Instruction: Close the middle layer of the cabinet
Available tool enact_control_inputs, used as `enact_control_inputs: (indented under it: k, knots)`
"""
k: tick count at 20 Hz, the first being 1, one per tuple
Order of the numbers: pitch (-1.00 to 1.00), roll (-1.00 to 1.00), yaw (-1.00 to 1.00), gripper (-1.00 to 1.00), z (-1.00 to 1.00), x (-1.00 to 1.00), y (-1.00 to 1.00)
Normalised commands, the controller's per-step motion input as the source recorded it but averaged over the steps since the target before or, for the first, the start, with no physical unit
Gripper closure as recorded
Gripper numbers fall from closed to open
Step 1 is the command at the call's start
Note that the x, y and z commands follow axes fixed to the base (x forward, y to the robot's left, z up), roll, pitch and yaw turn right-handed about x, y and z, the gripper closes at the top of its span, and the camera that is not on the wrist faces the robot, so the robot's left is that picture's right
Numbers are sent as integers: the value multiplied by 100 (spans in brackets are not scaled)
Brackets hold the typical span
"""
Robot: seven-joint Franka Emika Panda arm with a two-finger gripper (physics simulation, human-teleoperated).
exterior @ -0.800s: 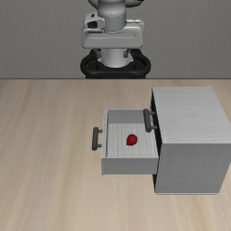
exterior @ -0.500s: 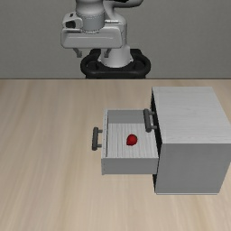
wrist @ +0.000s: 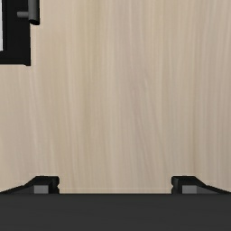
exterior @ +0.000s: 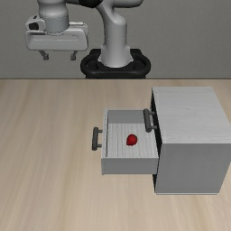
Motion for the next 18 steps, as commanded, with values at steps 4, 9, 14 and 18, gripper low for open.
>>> enact_control_inputs:
  k: [4,9,14,18]
  knots:
    - [0,0,0,-100,0,100,0]
    - [0,0,0,-100,0,100,0]
    - [0,0,0,-100,0,100,0]
    - [0,0,0,-100,0,100,0]
